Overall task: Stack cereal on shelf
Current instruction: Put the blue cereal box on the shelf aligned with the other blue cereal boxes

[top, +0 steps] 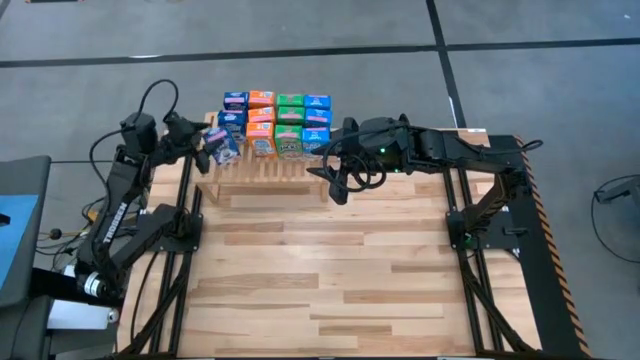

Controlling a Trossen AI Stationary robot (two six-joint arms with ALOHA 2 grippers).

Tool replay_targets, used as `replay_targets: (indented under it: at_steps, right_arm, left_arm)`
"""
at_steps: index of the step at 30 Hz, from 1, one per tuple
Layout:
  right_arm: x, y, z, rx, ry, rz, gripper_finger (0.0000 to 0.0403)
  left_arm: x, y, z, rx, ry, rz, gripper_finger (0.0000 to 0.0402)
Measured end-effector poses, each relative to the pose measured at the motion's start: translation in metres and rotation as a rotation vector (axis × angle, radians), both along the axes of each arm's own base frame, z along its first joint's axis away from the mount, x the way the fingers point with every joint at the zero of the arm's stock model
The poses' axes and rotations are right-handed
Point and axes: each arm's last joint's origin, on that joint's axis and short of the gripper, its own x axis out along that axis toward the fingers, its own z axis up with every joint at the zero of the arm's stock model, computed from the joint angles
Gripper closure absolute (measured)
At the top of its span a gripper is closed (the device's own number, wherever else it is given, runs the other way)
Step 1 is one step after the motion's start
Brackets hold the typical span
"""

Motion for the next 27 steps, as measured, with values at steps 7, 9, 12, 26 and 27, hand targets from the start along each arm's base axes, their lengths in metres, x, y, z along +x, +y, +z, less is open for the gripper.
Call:
replay_targets:
  at_steps: [7, 9, 12, 26, 27]
  right_arm:
    - [0.0, 0.0, 0.0, 0.0, 0.0, 0.0, 0.017]
    - [0.0, 0.0, 0.0, 0.0, 0.0, 0.0, 0.017]
    - [0.0, 0.0, 0.0, 0.0, 0.001, 0.0, 0.017]
    - [0.0, 0.0, -0.001, -0.005, 0.008, 0.002, 0.017]
    - [0.0, 0.0, -0.001, -0.005, 0.008, 0.002, 0.017]
  left_arm:
    - [-0.006, -0.02, 0.013, 0.008, -0.007, -0.003, 0.0075]
    - [-0.008, -0.029, 0.019, 0.004, -0.026, 0.004, 0.0074]
    - [-0.013, -0.045, 0.029, 0.019, -0.025, 0.006, 0.0074]
    - [-0.028, -0.081, -0.01, -0.22, 0.07, 0.178, 0.0284]
    - [-0.028, -0.078, -0.013, -0.208, 0.055, 0.204, 0.0317]
